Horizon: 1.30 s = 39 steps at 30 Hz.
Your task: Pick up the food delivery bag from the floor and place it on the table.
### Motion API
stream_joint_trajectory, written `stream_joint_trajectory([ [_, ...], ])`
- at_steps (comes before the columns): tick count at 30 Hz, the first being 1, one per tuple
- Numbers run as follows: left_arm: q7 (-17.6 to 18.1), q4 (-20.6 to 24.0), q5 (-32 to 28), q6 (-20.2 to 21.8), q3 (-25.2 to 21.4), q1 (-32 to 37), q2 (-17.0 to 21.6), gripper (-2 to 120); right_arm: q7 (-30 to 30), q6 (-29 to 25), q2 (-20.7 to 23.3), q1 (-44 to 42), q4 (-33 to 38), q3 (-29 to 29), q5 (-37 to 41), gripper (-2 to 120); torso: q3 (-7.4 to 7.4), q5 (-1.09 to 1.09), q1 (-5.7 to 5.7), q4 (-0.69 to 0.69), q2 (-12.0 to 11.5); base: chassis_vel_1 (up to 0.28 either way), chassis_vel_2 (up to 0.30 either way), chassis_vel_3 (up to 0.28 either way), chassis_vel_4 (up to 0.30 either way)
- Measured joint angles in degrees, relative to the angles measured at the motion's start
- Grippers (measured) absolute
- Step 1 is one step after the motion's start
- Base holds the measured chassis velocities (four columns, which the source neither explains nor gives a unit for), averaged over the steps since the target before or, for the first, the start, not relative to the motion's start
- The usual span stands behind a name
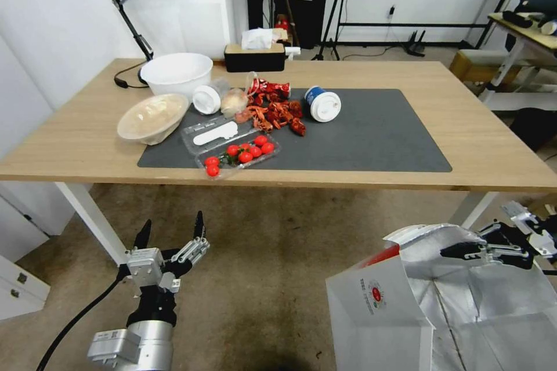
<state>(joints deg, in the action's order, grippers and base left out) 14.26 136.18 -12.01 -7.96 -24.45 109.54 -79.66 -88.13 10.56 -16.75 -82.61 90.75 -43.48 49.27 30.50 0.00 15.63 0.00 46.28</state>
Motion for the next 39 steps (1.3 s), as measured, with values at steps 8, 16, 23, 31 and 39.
stream_joint_trajectory([
  [8,0.01,-0.12,-0.7,0.4,-0.19,-0.52,0.63,100,0.0,0.11,-0.03,0.82,-0.23,0.8,-0.22,0,1.2,0.0,0.86,0.0,2.07,0.0,0.0,0.0,0.0],
  [16,0.03,-0.11,-1.14,0.75,-0.28,-0.94,0.92,100,0.0,0.28,0.02,0.96,-0.26,0.81,-0.25,0,2.37,0.0,1.77,0.0,4.14,0.0,0.0,0.0,0.0],
  [23,0.04,-0.11,-1.33,0.76,-0.23,-0.93,0.94,100,0.01,0.39,0.05,1.0,-0.19,0.75,-0.24,0,3.25,0.0,2.38,0.0,5.65,0.0,0.0,0.0,0.0],
  [31,0.06,0.22,-1.78,0.86,-0.36,-1.04,1.3,100,0.0,0.62,-0.17,1.16,0.03,0.76,-0.33,0,4.52,0.0,3.41,0.0,7.93,0.0,0.0,0.0,0.0],
  [39,-0.05,0.39,-1.8,1.0,-0.3,-0.79,1.3,100,0.0,0.63,-0.39,1.13,-0.04,0.7,-0.39,0,5.74,0.0,4.33,0.01,10.07,0.0,0.0,0.0,0.0],
])
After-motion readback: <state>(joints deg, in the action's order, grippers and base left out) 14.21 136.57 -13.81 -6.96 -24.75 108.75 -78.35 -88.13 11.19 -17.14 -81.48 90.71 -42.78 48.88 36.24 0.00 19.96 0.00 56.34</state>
